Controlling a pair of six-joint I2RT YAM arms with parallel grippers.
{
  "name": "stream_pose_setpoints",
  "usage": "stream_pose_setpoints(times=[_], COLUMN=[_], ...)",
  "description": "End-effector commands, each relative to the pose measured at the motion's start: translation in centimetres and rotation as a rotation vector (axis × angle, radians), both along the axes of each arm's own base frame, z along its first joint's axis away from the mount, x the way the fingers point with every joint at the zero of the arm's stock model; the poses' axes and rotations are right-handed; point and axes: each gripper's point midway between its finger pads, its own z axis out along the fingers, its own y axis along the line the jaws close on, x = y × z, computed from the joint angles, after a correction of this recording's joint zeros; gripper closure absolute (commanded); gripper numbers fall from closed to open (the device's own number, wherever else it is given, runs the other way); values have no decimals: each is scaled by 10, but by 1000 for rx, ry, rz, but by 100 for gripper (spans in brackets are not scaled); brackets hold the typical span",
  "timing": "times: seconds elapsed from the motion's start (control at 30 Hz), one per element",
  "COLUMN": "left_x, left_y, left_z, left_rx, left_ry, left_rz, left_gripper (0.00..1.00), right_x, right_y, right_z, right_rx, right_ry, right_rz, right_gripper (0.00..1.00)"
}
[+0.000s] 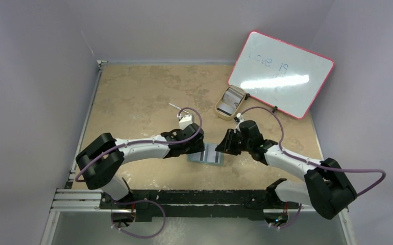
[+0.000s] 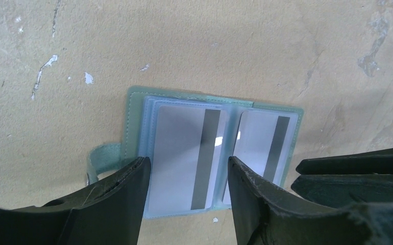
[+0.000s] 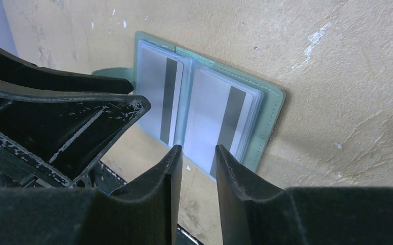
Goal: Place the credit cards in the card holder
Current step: Turn over the card slot in the card holder.
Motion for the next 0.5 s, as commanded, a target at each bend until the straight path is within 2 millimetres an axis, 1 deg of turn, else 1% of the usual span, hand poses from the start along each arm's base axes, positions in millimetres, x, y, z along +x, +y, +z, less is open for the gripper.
stream_pose_setpoints(times=[0.0,0.1,0.23,0.33,0.47], left_x=[11,11,11,13,13], left_y=[-13,-14,-14,-8,-2], left_z=[15,11,4,1,2], left_rx=[-52,-51,-28,8,31], left_ry=[-50,-52,-40,-43,-48], left_rz=[-13,-21,-24,-12,-7], left_gripper=[43,44,44,44,44], right_x=[8,7,5,3,2], right_y=[14,15,15,10,7], right_z=[15,10,-6,-15,-18], right_rx=[43,39,14,-13,-30], right_ry=[-36,-26,18,37,40], right_rz=[21,28,35,22,15], right_gripper=[67,67,68,68,68])
